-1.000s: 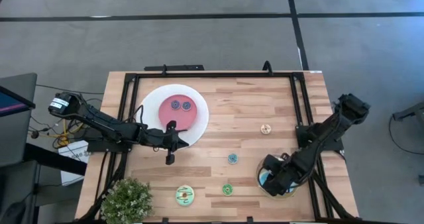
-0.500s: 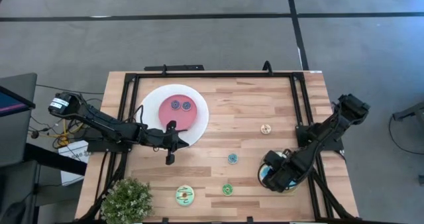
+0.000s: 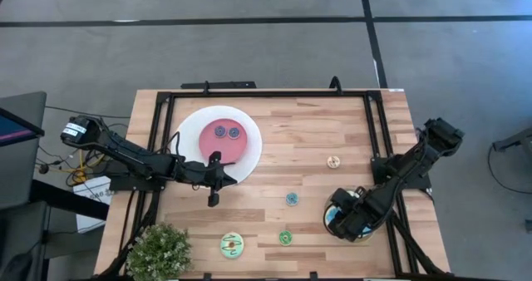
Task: Pick & Place donuts
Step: Put the large light blue donut onto the brown plate
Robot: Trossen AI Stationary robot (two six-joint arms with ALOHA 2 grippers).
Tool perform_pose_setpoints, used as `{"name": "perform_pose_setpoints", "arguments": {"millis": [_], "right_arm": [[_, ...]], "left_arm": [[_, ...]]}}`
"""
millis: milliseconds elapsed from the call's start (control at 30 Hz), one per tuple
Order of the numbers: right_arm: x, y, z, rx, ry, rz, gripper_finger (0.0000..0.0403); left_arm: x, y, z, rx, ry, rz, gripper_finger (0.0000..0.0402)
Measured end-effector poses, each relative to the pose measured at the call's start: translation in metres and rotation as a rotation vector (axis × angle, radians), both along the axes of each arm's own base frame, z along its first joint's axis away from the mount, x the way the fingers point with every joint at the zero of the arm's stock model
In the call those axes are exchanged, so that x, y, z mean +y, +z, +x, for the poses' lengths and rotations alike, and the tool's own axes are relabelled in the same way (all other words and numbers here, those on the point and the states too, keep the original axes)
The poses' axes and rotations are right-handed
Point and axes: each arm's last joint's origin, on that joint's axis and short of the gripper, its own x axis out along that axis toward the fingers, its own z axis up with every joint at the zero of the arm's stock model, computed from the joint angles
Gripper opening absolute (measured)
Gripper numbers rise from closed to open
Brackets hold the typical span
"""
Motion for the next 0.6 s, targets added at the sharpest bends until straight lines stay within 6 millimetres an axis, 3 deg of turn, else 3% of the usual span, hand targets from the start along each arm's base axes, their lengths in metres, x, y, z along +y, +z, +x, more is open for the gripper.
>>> {"name": "perform_pose_setpoints", "arguments": {"millis": [433, 600], "right_arm": [[0.0001, 0.0000, -0.0001, 0.003, 0.000, 0.003, 0.0131], [0.0001, 0.0000, -0.0002, 0.004, 0.000, 0.004, 0.0169]], "left_arm": [[0.0000, 0.0000, 0.0000, 0.000, 0.001, -0.002, 0.0002], [0.0000, 0.0000, 0.0000, 0.000, 0.002, -0.003, 0.0002]]}}
